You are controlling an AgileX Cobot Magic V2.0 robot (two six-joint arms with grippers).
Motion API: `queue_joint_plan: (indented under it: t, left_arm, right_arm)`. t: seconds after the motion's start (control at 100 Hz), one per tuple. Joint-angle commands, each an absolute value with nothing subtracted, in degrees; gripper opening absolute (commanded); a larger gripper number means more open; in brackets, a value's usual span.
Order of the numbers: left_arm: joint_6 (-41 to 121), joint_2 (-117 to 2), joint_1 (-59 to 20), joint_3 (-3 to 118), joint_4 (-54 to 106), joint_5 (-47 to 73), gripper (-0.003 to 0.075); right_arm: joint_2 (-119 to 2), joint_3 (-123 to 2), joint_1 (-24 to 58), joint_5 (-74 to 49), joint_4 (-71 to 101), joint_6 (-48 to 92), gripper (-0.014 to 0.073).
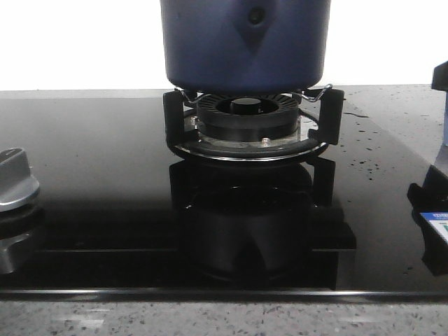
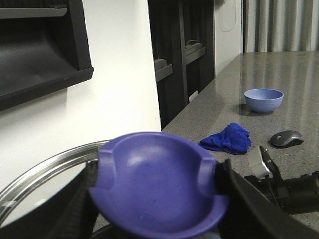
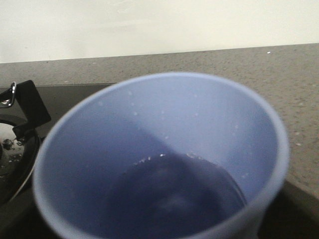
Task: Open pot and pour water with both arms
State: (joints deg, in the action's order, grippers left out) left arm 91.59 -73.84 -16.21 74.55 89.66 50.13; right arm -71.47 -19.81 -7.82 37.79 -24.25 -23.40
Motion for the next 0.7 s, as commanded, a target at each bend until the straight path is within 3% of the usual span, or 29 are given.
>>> queue_joint_plan:
  t: [0.0,0.12,0.28,0.36,0.69]
  left_arm:
    - [91.0,-71.7,-16.2,76.2,94.7,50.3,0.0262]
    - [91.0,-71.6,-16.2,76.2,94.8,50.3,0.0262]
    - [91.0,-70.6,-16.2,76.2,94.2,49.2,0.0262]
    - [91.0,-69.6,-16.2,76.2,93.5,48.3,0.0262]
    - [89.6,-64.9,-16.1,74.3,89.2,44.7,0.0262]
  right_arm:
    - [-73.4,-21.3,-8.1,46.2,-24.0,-22.8,0.0584]
    - [-75.7,-21.3,-8.1,47.1,-24.0,-22.8,0.0557]
    - [-75.9,-21.3,-8.1,48.5,-24.0,-22.8,0.0316]
    - [-75.9,-21.3,-8.1,49.1,-24.0,-22.8,0.0245]
    - [-75.4,-21.3,-8.1,51.0,-25.4,-21.5,0.0239]
